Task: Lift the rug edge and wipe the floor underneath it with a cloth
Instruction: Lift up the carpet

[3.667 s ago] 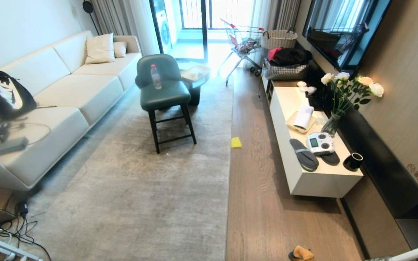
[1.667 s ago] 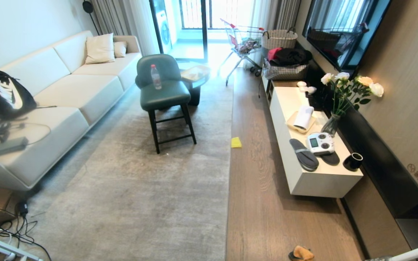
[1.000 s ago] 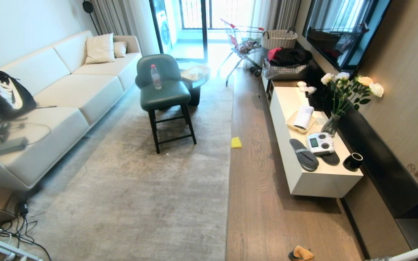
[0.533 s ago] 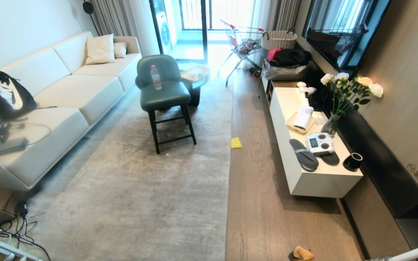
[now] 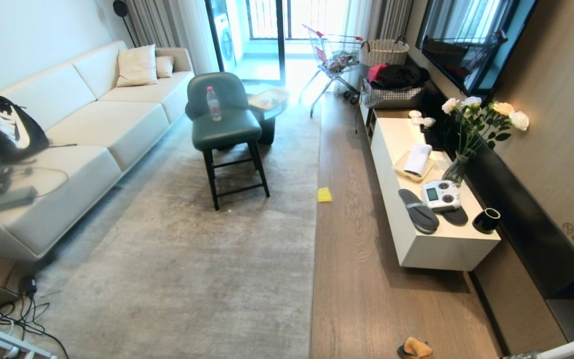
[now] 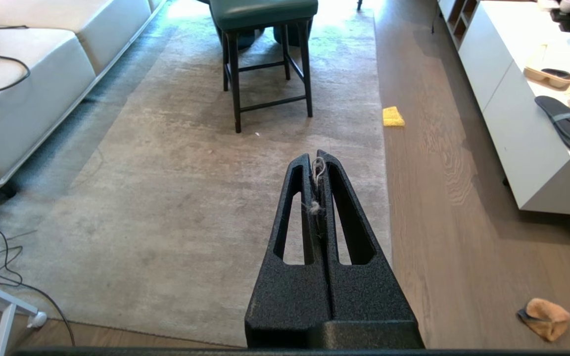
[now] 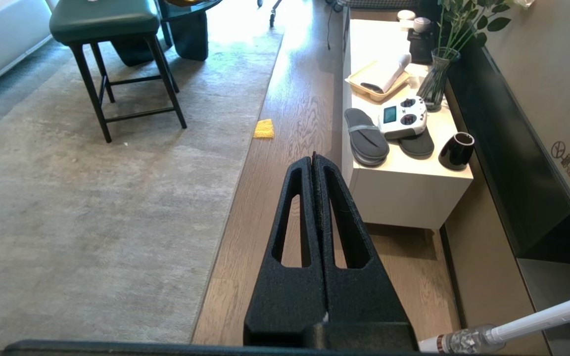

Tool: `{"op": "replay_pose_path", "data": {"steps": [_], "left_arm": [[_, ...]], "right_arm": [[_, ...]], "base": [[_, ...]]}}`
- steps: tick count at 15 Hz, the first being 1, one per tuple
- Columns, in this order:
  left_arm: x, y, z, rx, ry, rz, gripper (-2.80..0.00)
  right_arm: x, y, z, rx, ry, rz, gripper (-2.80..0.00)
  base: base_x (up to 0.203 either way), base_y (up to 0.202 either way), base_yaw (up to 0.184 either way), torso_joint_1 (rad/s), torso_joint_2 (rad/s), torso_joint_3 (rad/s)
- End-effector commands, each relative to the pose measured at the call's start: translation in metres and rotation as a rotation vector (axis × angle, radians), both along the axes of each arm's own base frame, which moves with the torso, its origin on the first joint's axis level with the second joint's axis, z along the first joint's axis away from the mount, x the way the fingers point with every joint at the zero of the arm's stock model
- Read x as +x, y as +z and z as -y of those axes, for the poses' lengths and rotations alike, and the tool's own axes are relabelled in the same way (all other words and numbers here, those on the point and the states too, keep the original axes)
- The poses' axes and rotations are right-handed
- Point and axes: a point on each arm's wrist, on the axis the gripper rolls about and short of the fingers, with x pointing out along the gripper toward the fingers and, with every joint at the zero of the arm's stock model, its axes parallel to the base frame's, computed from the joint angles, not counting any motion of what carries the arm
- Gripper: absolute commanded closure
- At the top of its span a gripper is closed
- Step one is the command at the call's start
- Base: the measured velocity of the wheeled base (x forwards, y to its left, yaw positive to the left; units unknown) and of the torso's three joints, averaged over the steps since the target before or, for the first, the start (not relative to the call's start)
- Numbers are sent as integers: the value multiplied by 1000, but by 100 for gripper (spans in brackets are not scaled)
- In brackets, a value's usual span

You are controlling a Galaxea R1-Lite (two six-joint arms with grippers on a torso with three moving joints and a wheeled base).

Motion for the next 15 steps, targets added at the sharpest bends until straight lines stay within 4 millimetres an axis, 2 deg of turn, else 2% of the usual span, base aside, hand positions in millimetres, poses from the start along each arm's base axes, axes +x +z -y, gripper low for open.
{"op": "replay_pose_path", "data": {"steps": [1, 15], "left_arm": [[0, 0, 0, 0, 0, 1, 0], [0, 0, 0, 0, -1, 1, 0]], "right_arm": [[0, 0, 0, -1, 1, -1, 0], [0, 0, 0, -1, 0, -1, 0]], "base": [[0, 0, 0, -85, 196, 104], [0, 0, 0, -121, 280, 158]]}}
